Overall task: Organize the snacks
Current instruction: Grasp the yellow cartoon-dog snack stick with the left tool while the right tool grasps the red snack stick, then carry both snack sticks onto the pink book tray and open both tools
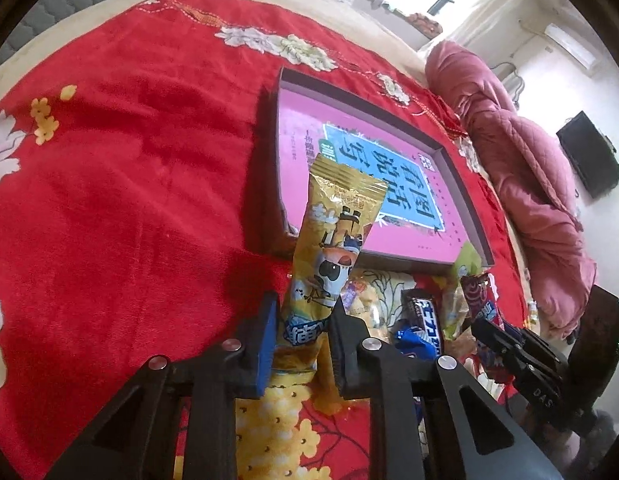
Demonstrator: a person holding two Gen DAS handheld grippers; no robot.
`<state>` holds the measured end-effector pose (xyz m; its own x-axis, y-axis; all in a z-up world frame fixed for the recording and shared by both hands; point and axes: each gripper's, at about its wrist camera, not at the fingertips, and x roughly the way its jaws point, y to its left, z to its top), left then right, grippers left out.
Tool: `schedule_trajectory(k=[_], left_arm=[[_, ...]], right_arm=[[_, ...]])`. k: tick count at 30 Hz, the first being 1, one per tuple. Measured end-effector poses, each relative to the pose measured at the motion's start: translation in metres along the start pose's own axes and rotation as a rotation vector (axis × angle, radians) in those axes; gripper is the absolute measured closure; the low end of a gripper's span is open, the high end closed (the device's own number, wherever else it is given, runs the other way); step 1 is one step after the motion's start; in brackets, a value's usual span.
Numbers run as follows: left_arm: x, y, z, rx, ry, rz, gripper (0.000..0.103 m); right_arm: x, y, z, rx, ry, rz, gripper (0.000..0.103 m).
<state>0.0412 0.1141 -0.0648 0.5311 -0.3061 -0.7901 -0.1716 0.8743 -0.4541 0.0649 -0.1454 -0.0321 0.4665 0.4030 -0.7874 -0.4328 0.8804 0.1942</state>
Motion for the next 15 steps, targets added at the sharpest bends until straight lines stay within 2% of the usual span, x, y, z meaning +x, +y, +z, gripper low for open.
schedule_trajectory(k=[5, 15], left_arm=[[-0.009, -0.008, -0.002, -0.001, -0.007, -0.008, 0.079], [-0.02, -0.03, -0.007, 0.037, -0.006, 0.049, 0.079]], right_arm=[[-0.005, -0.001, 0.003, 0.015, -0.029, 0.016, 0.08], [-0.017, -0.006, 0.011, 0.038, -0.095, 0.049, 0.08]])
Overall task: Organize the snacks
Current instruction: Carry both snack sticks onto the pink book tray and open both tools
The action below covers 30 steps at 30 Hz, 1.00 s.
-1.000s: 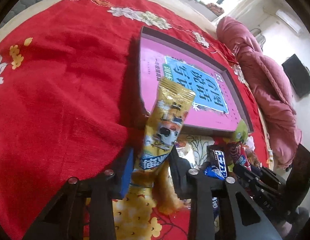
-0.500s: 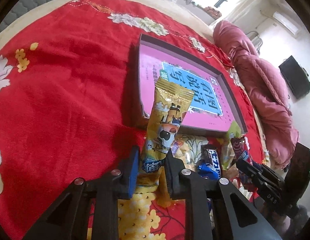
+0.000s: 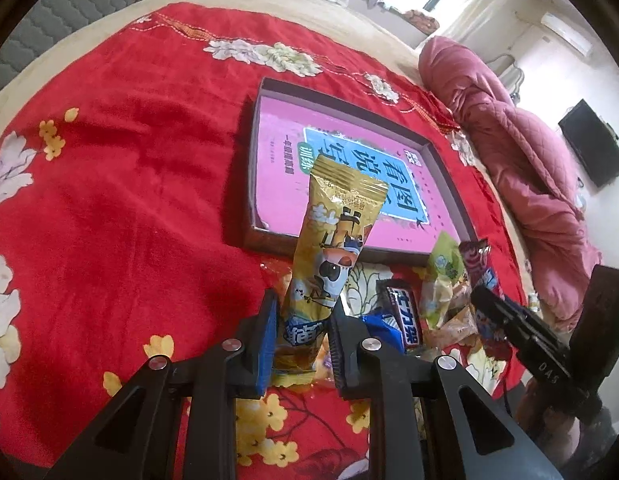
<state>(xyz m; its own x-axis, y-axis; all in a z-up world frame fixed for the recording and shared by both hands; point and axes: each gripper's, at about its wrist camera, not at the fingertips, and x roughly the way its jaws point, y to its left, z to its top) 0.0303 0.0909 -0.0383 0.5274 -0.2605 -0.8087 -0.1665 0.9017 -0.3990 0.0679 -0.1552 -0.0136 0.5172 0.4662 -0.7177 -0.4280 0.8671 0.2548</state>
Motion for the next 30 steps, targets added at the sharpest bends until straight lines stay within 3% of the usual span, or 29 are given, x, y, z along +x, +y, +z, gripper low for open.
schedule_trajectory(k=[19, 30], left_arm=[[-0.012, -0.03, 0.013, 0.029, -0.027, 0.081, 0.079], [-0.013, -0.034, 0.027, 0.016, -0.045, 0.083, 0.079]], right_arm=[[-0.018, -0.024, 0.021, 0.065, -0.121, 0.048, 0.08], [-0.02, -0.037, 0.033, 0.099, -0.161, 0.062, 0.08]])
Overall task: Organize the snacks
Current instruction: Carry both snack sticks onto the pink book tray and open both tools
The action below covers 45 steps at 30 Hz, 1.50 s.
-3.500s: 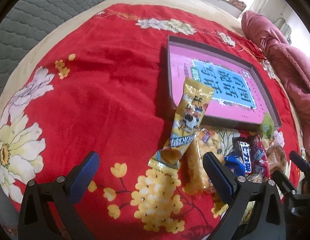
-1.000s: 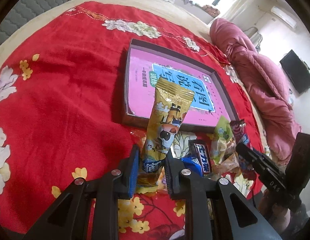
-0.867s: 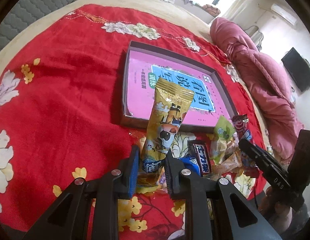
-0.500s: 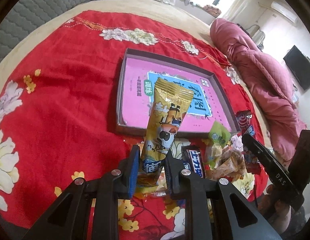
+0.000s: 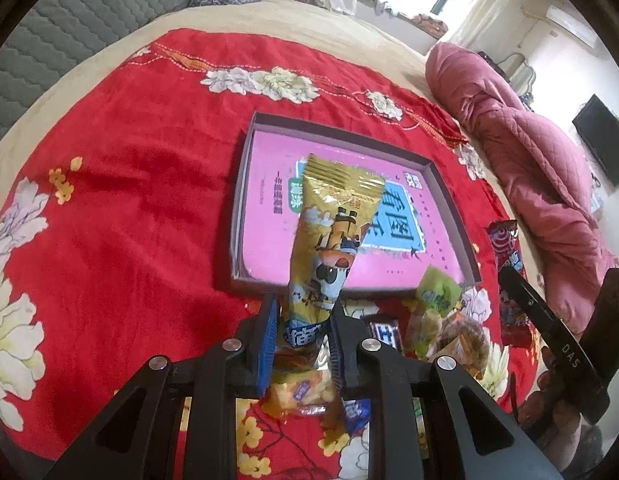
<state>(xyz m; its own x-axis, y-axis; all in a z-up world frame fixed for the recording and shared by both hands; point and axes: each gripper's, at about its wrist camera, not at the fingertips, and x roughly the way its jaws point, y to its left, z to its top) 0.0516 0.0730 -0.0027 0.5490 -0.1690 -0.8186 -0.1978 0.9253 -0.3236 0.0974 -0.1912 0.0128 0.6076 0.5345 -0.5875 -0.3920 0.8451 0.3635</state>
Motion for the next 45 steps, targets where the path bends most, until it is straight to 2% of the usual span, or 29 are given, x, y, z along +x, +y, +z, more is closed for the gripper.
schedule_trajectory(k=[11, 24, 35, 45], left_arm=[[0.018, -0.009, 0.025, 0.001, -0.011, -0.015, 0.079], [0.061, -0.01, 0.055, -0.017, 0.043, -0.011, 0.079], [0.09, -0.01, 0.055, -0.01, 0.105, 0.02, 0.079], [0.104, -0.01, 0.047, -0.004, 0.123, 0.025, 0.08]], right_arm=[[0.012, -0.021, 0.02, 0.054, -0.038, -0.018, 0.08], [0.036, -0.05, 0.037, 0.094, -0.054, -0.069, 0.08], [0.063, -0.058, 0.034, 0.09, 0.014, -0.114, 0.08], [0.082, -0.068, 0.022, 0.068, 0.078, -0.218, 0.08]])
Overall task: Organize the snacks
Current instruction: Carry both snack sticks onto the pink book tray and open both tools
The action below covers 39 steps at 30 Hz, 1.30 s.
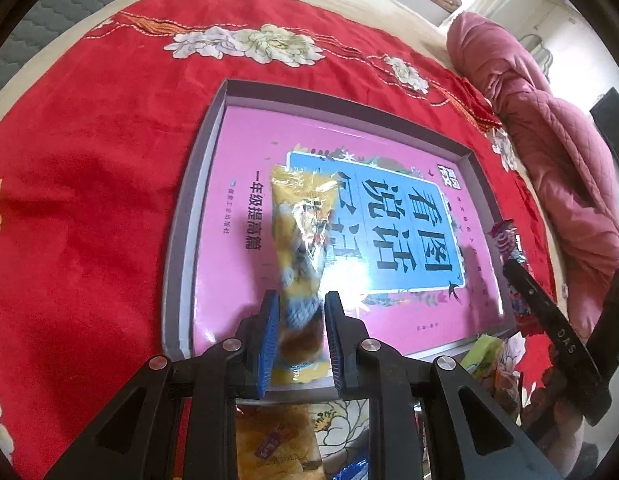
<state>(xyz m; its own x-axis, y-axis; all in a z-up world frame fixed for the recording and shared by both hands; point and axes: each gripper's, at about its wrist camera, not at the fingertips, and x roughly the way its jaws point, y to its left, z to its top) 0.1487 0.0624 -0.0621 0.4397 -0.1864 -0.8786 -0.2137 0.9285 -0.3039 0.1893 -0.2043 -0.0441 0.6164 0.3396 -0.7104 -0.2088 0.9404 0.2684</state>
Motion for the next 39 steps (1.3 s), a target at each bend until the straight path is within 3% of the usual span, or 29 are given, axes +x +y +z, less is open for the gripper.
schedule_trajectory(k=[14, 23, 26, 31, 34, 39], left_arm=[[0.003, 0.003, -0.001, -0.011, 0.003, -0.003, 0.079], [0.003, 0.003, -0.002, -0.024, 0.009, 0.005, 0.079], [0.003, 0.002, -0.002, -0.02, 0.015, 0.013, 0.076], [0.003, 0.003, -0.003, -0.023, 0.017, 0.015, 0.06], [-0.003, 0.002, -0.003, -0.022, 0.0, 0.019, 0.057], [-0.02, -0.002, -0.001, -0.006, -0.044, 0.021, 0.048]], right_arm=[[0.005, -0.003, -0.005, -0.006, 0.032, -0.035, 0.079], [-0.001, 0.0, -0.006, -0.025, 0.01, -0.013, 0.076], [-0.004, 0.0, -0.005, -0.021, 0.0, -0.004, 0.062], [-0.007, 0.0, -0.004, -0.016, -0.012, 0.003, 0.061], [-0.011, -0.003, -0.002, -0.001, -0.03, 0.006, 0.054], [-0.021, -0.006, 0.0, 0.012, -0.065, 0.024, 0.053]])
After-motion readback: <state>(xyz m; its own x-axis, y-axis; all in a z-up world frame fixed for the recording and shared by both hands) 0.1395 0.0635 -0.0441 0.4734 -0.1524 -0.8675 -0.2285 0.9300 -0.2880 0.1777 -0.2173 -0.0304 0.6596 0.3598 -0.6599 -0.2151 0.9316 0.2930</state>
